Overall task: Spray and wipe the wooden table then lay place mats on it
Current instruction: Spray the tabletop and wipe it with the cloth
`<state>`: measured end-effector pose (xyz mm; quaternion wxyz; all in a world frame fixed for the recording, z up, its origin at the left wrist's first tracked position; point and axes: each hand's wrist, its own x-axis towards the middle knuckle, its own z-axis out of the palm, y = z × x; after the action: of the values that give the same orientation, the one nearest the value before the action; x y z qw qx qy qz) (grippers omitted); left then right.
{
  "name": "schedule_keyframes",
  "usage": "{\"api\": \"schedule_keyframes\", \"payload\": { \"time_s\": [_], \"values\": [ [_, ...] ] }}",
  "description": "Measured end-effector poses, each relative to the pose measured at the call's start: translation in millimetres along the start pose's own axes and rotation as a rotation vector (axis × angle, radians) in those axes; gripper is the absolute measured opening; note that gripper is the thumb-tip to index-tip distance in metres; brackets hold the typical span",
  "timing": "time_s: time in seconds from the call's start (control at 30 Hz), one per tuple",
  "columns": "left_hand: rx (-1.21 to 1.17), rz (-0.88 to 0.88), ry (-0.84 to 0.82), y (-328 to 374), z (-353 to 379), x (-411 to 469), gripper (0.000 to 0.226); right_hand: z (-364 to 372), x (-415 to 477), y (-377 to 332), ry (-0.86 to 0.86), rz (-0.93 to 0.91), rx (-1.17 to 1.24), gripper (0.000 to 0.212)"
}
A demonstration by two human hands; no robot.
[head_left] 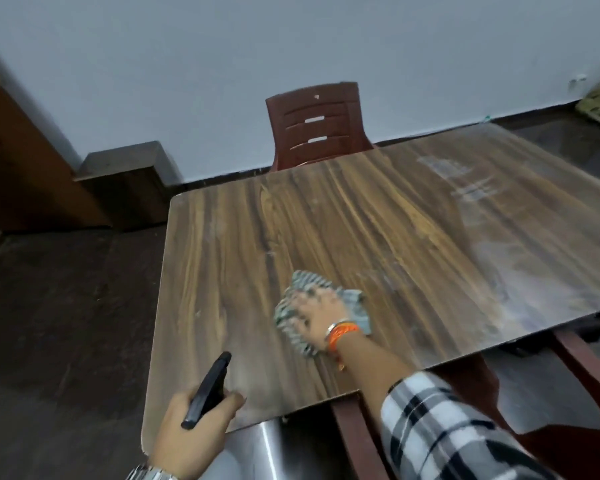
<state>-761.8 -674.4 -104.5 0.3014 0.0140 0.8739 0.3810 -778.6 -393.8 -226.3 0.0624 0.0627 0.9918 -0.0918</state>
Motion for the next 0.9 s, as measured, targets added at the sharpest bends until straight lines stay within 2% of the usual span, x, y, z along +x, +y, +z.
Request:
{"api": "schedule_keyframes", "payload": {
  "time_s": [0.03,0.07,0.13,0.3,0.43,0.6,0.77,0.9],
  "values": [
    [-0.044,0.008,0.020,7,14,-12,0.014,-1,-6,33,0.035,0.115,0.019,0.079],
    [-0.090,0.007,0.042,15,28,-23,0.011,-2,-17,67,0.058,0.219,0.041,0.074],
    [-0.142,0.013,0.086,30,59,-41,0.031,-6,-49,124,0.064,0.369,0.095,0.061],
    [-0.198,0.028,0.183,90,155,-80,0.030,-20,-147,230,0.005,0.501,0.154,0.057],
    [-0.241,0.034,0.198,145,211,-92,0.028,-27,-193,266,-0.022,0.480,0.156,0.056],
    [-0.276,0.067,0.172,193,246,-84,0.032,-31,-195,266,-0.078,0.449,0.178,0.056],
    [-0.235,0.097,0.101,222,282,-56,0.037,-27,-201,269,-0.091,0.356,0.121,0.056],
    [-0.145,0.107,0.157,247,320,-51,0.044,-24,-211,280,-0.060,0.245,0.112,0.055]
  ]
}}
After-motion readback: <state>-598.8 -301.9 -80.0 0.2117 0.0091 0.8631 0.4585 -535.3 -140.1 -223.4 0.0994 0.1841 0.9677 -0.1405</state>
